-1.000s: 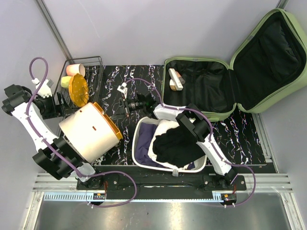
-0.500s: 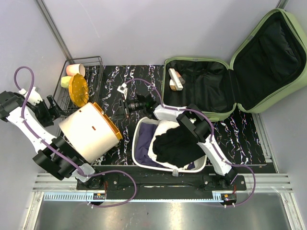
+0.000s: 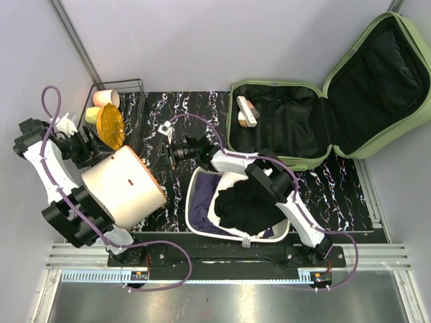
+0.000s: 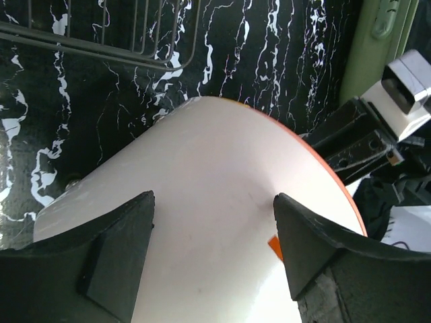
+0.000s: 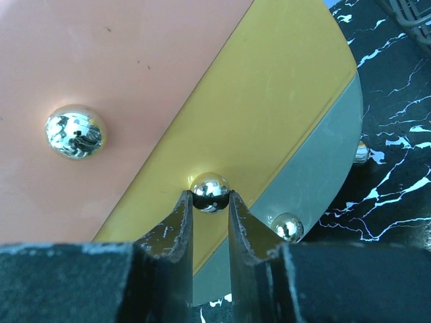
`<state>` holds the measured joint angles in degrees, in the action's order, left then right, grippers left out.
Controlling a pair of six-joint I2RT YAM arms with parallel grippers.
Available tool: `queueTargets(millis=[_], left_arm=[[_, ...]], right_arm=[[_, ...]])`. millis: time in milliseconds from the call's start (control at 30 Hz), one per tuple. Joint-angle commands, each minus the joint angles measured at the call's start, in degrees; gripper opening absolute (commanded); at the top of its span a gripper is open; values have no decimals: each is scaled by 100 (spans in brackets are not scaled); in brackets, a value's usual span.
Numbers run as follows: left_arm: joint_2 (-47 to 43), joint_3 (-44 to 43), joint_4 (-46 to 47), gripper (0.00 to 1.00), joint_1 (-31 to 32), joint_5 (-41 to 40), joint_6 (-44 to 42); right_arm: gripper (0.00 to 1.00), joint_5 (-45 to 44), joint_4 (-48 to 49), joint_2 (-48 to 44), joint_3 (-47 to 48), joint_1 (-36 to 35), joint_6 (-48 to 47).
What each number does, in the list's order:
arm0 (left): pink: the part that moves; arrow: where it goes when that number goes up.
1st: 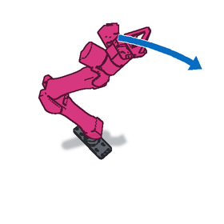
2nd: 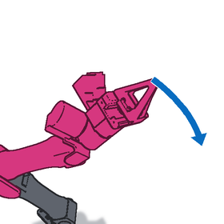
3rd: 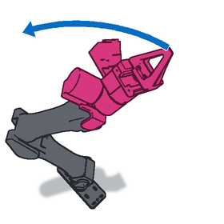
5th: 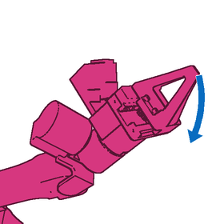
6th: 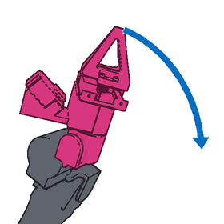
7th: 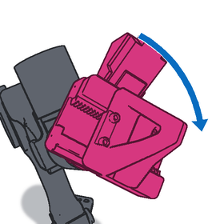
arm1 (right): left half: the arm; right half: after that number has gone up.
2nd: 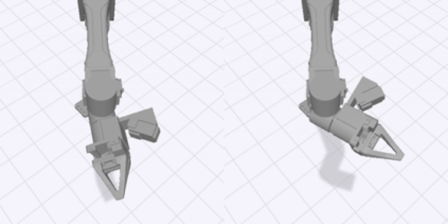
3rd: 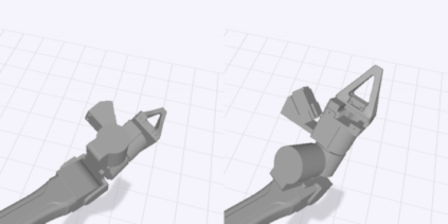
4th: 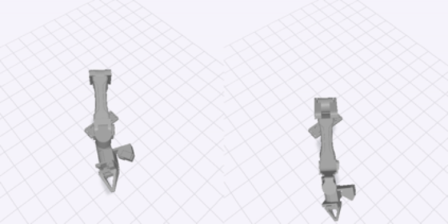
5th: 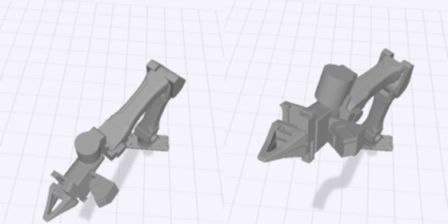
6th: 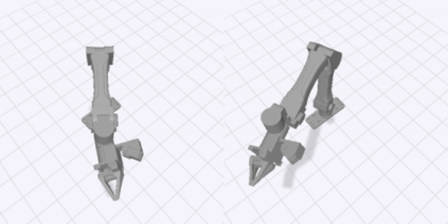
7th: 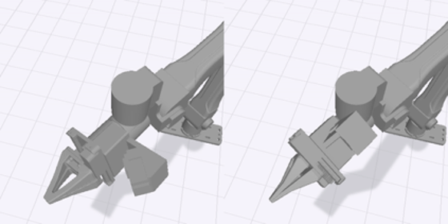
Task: Open, take out, and arrange the luggage
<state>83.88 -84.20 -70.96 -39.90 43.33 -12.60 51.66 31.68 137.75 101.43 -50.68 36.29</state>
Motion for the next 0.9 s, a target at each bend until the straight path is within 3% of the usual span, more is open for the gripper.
queueTargets(millis=[0,100,233,400,533,633,867], left_arm=[[470,-340,-120,75,105,63,355],[612,-893,-321,78,70,-751,425],[630,-1300,-1014,87,-534,-1336,636],[384,-1037,-1166,96,-879,-2387,715],[297,-967,-1210,97,-1194,-2847,715],[147,-800,-1105,97,-1327,-2708,698],[-91,-449,-885,95,-1038,-819,846]], right_arm=[[0,-498,224,-29,290,-364,-52],[0,-736,216,-73,194,-399,-105],[0,-1070,101,-266,-35,-382,-395],[0,-1088,84,-293,-149,-382,-465],[0,-1096,14,-267,-106,-364,-527],[0,-1097,-22,-258,-79,-347,-553],[0,-1000,31,-266,-88,-338,-571]])
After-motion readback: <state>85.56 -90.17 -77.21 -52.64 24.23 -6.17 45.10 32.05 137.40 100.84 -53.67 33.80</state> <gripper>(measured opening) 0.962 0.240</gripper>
